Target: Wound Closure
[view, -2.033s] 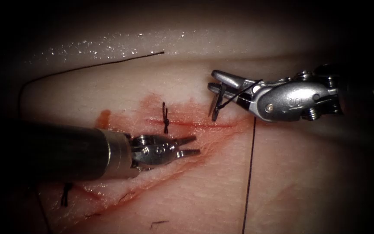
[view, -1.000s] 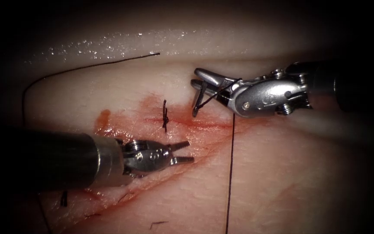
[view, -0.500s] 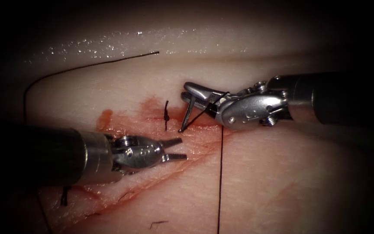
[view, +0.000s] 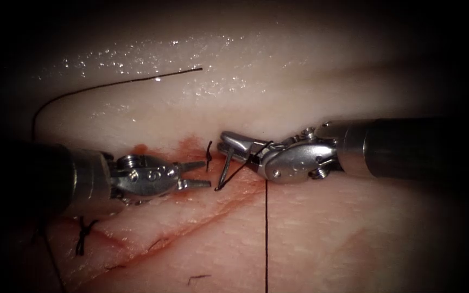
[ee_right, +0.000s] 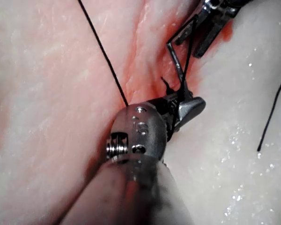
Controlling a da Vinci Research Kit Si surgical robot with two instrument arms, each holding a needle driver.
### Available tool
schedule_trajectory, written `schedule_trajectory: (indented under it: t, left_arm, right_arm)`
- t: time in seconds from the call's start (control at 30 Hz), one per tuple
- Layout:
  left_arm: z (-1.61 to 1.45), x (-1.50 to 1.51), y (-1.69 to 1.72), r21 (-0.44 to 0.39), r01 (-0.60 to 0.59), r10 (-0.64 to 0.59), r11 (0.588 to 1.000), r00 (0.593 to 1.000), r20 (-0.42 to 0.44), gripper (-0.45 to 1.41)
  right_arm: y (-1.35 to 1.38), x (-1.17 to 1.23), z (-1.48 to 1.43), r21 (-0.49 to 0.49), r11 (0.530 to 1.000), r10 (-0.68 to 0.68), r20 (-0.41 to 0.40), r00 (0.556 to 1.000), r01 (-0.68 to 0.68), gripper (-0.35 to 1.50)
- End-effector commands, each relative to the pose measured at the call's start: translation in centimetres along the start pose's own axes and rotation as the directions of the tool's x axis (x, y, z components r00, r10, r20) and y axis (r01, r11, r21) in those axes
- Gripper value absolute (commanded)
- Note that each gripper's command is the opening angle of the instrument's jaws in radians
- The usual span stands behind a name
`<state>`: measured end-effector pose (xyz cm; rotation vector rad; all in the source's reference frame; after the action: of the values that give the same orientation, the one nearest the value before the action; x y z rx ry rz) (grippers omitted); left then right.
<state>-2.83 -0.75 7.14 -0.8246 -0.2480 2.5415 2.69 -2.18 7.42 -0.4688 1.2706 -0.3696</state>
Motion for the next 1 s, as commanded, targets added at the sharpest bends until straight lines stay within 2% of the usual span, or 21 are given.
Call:
schedule_trajectory:
  t: [0.03,0.23,0.53,0.73,1.0]
  left_arm:
    - [0.08,0.01,0.01,0.003,0.002,-0.002,1.000,1.000,0.000,0.29]
    - [0.09,0.01,0.02,0.012,0.011,-0.011,1.000,1.000,0.005,0.29]
    - [0.09,0.00,0.03,0.019,0.015,-0.015,1.000,1.000,0.007,0.30]
    - [0.10,0.00,0.02,0.021,0.018,-0.018,1.000,1.000,0.009,0.30]
    - [0.09,-0.03,0.01,0.024,0.019,-0.019,1.000,1.000,0.010,0.30]
  right_arm:
    - [-0.06,-0.08,0.05,0.005,1.000,0.013,0.006,1.000,-0.013,-0.35]
    - [-0.21,-0.21,0.09,0.042,0.997,0.071,0.025,0.997,-0.072,-0.35]
    - [-0.62,-0.40,0.19,0.111,0.984,0.135,0.067,0.989,-0.142,-0.35]
    - [-0.71,-0.31,0.21,0.127,0.981,0.139,0.054,0.989,-0.145,-0.35]
    - [-0.82,-0.08,0.41,0.195,0.972,0.119,0.056,0.991,-0.128,-0.35]
